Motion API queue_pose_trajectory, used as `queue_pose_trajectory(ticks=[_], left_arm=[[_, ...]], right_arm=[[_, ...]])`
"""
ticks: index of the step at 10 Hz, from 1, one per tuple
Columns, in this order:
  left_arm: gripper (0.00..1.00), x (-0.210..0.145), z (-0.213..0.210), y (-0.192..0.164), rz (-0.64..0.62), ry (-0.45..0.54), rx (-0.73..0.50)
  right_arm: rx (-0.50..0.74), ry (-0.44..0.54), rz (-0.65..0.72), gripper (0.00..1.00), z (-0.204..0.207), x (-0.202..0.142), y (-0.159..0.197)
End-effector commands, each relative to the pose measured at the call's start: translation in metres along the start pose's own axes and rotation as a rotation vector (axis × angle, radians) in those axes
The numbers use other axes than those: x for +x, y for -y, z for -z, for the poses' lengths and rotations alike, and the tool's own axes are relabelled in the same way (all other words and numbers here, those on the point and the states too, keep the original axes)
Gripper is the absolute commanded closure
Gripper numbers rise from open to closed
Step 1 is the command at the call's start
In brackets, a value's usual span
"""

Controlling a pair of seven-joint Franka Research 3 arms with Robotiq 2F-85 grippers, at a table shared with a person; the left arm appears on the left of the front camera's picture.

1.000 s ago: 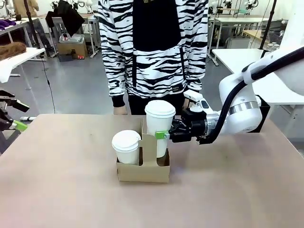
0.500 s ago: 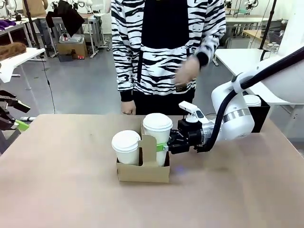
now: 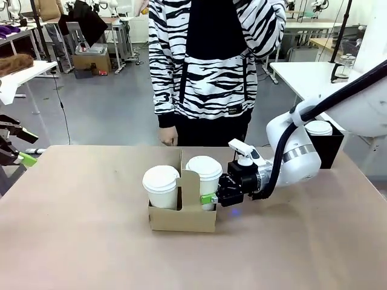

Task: Pour a drink into a cup and package it in a carrier.
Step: Insert the held 600 ml Paper Cup into the Cup Carrier.

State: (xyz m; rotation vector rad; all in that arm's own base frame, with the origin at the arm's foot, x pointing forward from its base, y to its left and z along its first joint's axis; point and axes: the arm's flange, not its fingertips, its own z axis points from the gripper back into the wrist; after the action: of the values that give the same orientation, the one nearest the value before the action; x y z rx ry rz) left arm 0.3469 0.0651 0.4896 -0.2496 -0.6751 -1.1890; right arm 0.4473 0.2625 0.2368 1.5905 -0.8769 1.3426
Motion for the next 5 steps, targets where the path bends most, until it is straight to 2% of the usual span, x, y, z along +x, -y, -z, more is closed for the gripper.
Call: queue_pose_trajectory(ticks=[1,5], left_arm=[[0.06,0.000,0.000,-0.001,-0.004,0.017,-0.007],[0.06,0.000,0.000,-0.001,-0.004,0.017,-0.007]], right_arm=[[0.013,-0.030,-0.084,0.00,-0.003,0.003,0.003],[-0.050,-0.092,-0.136,0.00,-0.029,0.019,-0.010]])
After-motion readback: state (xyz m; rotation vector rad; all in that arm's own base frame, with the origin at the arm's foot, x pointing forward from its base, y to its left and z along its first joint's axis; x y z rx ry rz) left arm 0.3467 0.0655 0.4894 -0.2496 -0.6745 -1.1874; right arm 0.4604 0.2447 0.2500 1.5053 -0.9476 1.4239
